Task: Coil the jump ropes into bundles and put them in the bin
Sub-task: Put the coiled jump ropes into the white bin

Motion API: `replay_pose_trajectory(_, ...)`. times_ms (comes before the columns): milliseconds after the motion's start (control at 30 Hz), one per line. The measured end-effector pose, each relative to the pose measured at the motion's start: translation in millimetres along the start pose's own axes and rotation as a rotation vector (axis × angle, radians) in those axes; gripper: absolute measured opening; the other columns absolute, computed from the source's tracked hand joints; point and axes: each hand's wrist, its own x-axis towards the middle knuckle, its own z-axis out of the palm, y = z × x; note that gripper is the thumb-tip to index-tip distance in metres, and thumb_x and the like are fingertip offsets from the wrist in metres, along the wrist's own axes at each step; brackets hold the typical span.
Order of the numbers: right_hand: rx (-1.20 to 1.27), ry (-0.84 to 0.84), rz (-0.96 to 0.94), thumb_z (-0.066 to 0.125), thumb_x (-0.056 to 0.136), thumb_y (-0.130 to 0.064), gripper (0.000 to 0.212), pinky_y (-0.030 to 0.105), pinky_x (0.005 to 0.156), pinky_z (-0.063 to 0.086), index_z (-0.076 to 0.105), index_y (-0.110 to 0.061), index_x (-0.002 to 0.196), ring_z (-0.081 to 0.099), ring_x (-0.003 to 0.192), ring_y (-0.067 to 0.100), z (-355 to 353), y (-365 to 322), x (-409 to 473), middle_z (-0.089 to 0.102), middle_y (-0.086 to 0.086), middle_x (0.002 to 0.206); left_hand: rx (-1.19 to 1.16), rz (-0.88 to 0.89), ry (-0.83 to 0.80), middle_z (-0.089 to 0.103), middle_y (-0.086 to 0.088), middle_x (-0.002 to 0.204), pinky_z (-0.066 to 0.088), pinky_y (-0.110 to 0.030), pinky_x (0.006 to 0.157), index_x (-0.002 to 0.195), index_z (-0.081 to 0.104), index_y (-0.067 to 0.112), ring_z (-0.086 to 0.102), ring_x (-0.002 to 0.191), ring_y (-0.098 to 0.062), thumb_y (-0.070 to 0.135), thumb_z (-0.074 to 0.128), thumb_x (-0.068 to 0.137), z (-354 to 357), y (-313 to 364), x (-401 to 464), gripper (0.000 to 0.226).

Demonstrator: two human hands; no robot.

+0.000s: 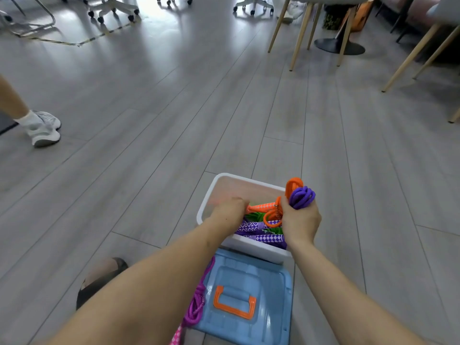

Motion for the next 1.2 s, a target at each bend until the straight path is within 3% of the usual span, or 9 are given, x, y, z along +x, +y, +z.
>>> replay_pose_trajectory(300,0.211,-0.029,0.12,0.086,0.08,-0.026,0.027,0.027,0.063,0.047,0.064,-0.012,0.088,0.06,0.07,0.017,-19.8,-4.0,13.9,0.068,0.003,0.082,-0.105,0.063,-0.06,0.063,-0.011,0.113,0.051,-0.044,0.089,0.126,0.058,0.026,0.06,0.101,-0.032,0.036,0.05,0.104,6.3,-5.8,20.5,0.025)
replay_pose_trajectory(400,0.258,-0.028,0.147,0.086,0.08,-0.024,0.024,0.028,0.068,0.05,0.066,-0.016,0.088,0.065,0.073,0.016,-24.2,-1.2,17.3,0.07,0.002,0.084,-0.032,0.093,-0.208,0.051,-0.013,0.128,0.04,-0.047,0.101,0.149,0.038,0.038,0.049,0.113,-0.037,0.047,0.042,0.106,8.2,-4.6,27.1,0.044)
replay_pose_trajectory(500,0.284,-0.015,0.187,0.087,0.08,-0.025,0.022,0.035,0.075,0.057,0.066,-0.017,0.087,0.07,0.079,0.02,-25.1,2.4,22.5,0.072,0.004,0.085,0.058,0.183,-0.274,0.05,-0.005,0.133,0.029,-0.051,0.103,0.146,0.04,0.044,0.036,0.12,-0.033,0.044,0.036,0.108,8.8,-2.1,32.7,0.038)
replay_pose_trajectory(633,0.299,0.0,0.235,0.088,0.077,-0.03,0.03,0.043,0.081,0.062,0.069,-0.016,0.096,0.073,0.085,0.023,-21.2,5.8,26.7,0.075,0.005,0.091,0.028,0.179,-0.235,0.052,-0.003,0.126,0.029,-0.05,0.102,0.119,0.053,0.032,0.037,0.12,-0.03,0.045,0.045,0.104,6.5,1.1,38.0,0.022)
replay_pose_trajectory(767,0.338,0.014,0.265,0.087,0.08,-0.027,0.033,0.04,0.08,0.062,0.068,-0.013,0.102,0.073,0.085,0.021,-23.8,4.7,27.7,0.074,0.005,0.093,-0.099,0.17,-0.182,0.059,-0.005,0.109,0.04,-0.043,0.09,0.11,0.054,0.029,0.052,0.1,-0.03,0.044,0.05,0.102,-0.9,4.6,35.9,0.017)
replay_pose_trajectory(867,0.362,0.038,0.281,0.087,0.08,-0.026,0.038,0.039,0.078,0.062,0.067,-0.011,0.108,0.074,0.086,0.023,-27.9,5.6,30.2,0.075,0.006,0.096,-0.083,0.233,-0.057,0.069,-0.003,0.103,0.044,-0.038,0.08,0.115,0.056,0.024,0.061,0.095,-0.029,0.037,0.05,0.105,-4.7,8.8,36.5,0.018)
replay_pose_trajectory(967,0.357,0.057,0.281,0.087,0.08,-0.028,0.041,0.041,0.08,0.062,0.065,-0.013,0.112,0.074,0.088,0.023,-30.1,7.0,31.5,0.074,0.005,0.099,-0.018,0.281,0.058,0.067,-0.001,0.126,0.045,-0.04,0.094,0.135,0.052,0.026,0.061,0.115,-0.025,0.026,0.055,0.103,-5.9,11.1,38.8,0.031)
replay_pose_trajectory(1067,0.312,0.059,0.271,0.087,0.079,-0.029,0.038,0.045,0.084,0.062,0.065,-0.017,0.108,0.073,0.088,0.022,-28.8,6.7,29.9,0.074,0.004,0.098,0.18,0.312,0.007,0.056,-0.002,0.141,0.04,-0.047,0.104,0.143,0.044,0.027,0.05,0.131,-0.025,0.01,0.062,0.092,0.5,13.8,38.5,0.057)
replay_pose_trajectory(1200,0.187,0.042,0.158,0.083,0.081,-0.024,0.023,0.043,0.078,0.058,0.061,-0.022,0.087,0.069,0.083,0.027,-23.0,1.5,27.3,0.068,0.001,0.084,0.166,0.3,-0.047,0.059,-0.004,0.13,0.043,-0.046,0.099,0.136,0.048,0.025,0.053,0.124,-0.027,0.021,0.056,0.098,15.5,13.0,40.9,0.039)
